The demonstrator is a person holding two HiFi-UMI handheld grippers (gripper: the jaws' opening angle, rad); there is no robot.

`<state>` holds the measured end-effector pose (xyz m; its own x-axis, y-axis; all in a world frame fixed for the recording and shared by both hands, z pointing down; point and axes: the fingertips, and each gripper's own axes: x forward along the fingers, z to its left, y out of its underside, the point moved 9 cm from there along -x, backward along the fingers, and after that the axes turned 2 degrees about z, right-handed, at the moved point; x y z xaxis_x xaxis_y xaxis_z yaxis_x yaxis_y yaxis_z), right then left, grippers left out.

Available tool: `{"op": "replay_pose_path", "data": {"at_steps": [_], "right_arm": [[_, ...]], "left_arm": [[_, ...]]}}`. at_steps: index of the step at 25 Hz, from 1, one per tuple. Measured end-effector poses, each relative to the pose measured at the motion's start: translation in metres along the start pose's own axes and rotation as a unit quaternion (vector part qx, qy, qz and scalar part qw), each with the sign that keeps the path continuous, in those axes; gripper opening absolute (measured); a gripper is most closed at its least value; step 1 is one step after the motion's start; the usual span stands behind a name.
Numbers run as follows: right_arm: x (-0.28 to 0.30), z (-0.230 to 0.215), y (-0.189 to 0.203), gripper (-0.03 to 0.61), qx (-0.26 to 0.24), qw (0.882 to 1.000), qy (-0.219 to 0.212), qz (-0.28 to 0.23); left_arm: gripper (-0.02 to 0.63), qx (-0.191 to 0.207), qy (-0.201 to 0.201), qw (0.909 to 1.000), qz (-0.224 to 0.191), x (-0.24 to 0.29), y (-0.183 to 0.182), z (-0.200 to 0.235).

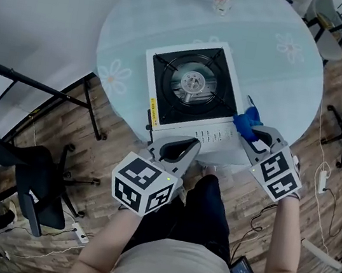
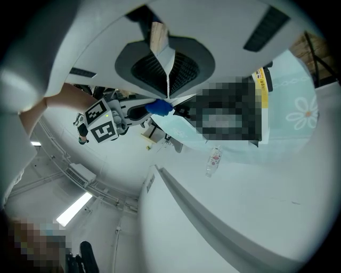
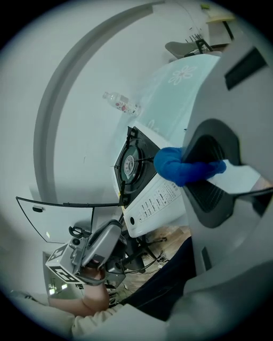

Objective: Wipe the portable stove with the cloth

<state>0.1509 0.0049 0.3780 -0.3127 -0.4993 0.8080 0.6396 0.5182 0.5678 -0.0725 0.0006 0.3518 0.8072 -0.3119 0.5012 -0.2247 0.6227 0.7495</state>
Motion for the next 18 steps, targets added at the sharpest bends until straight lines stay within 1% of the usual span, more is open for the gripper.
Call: {"op": "replay_pose_path", "data": {"at_steps": [9, 18], "right_arm": [[0.0, 0.023, -0.009, 0.081, 0.003, 1.0, 0.006, -0.002], [0.01, 0.044, -0.025, 0.081, 0.0, 1.0, -0.01, -0.017]], "left_arm": [[0.028, 0.0, 0.002, 1.0, 0.005, -0.012, 0.011, -0.001], [0.028, -0.013, -0.012, 0.9998, 0.007, -0.024, 0.025, 0.01]]}}
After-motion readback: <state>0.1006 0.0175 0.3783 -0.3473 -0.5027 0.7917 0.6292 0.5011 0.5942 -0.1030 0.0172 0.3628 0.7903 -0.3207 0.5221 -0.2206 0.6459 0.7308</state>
